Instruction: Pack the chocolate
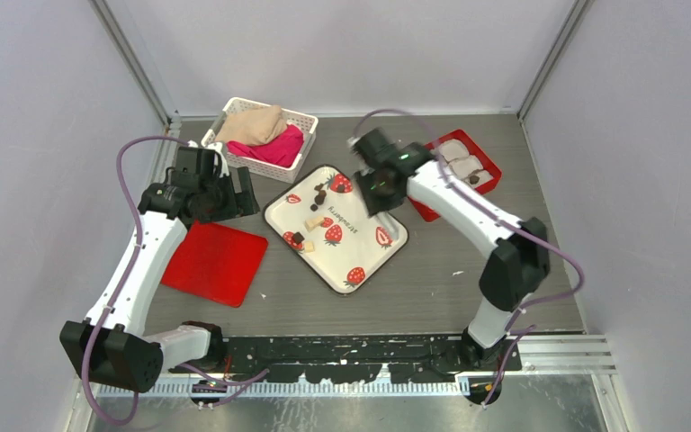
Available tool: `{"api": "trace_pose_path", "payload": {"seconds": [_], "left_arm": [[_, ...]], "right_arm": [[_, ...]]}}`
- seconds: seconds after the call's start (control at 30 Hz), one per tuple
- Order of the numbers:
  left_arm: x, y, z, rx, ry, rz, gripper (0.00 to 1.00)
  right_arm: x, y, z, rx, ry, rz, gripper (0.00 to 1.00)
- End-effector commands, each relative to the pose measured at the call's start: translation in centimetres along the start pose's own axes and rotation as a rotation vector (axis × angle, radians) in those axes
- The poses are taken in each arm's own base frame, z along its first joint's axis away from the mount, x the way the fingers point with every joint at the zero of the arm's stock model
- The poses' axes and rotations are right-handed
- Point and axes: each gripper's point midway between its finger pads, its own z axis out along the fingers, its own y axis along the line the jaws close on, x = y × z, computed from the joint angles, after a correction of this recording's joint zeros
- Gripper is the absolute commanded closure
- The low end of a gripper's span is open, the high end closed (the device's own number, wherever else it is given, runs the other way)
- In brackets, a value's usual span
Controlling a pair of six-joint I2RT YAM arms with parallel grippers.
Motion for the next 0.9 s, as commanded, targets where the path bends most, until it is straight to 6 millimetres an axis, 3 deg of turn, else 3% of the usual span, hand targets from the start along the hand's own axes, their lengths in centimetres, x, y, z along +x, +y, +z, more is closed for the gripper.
{"api": "trace_pose_path", "payload": {"seconds": [0.0,0.17,0.33,0.5,0.87], "left_arm": [[-0.3,-0.2,-0.7,0.017,-0.030,-0.011,0.14],[-0.5,-0.4,-0.7,0.025,-0.034,-0.012,0.13],[-0.5,-0.5,-0.8,0.031,-0.036,-0.013,0.13],[-0.5,-0.3,-1.1,0.021,-0.044,-0.010,0.13],[-0.5,0.1,-1.2,0.001,-0.048,-0.010,0.13]], "right_arm": [[-3.0,-10.3,-5.3,0.128,-0.192,0.370,0.84],[-1.6,-19.0,-6.0,0.208,-0.192,0.653,0.84],[-1.1,-24.1,-4.5,0.223,-0.175,0.800,0.84],[-1.1,-27.6,-2.5,0.241,-0.156,0.866,0.82],[-1.5,-30.6,0.5,0.246,-0.118,0.910,0.76]]}}
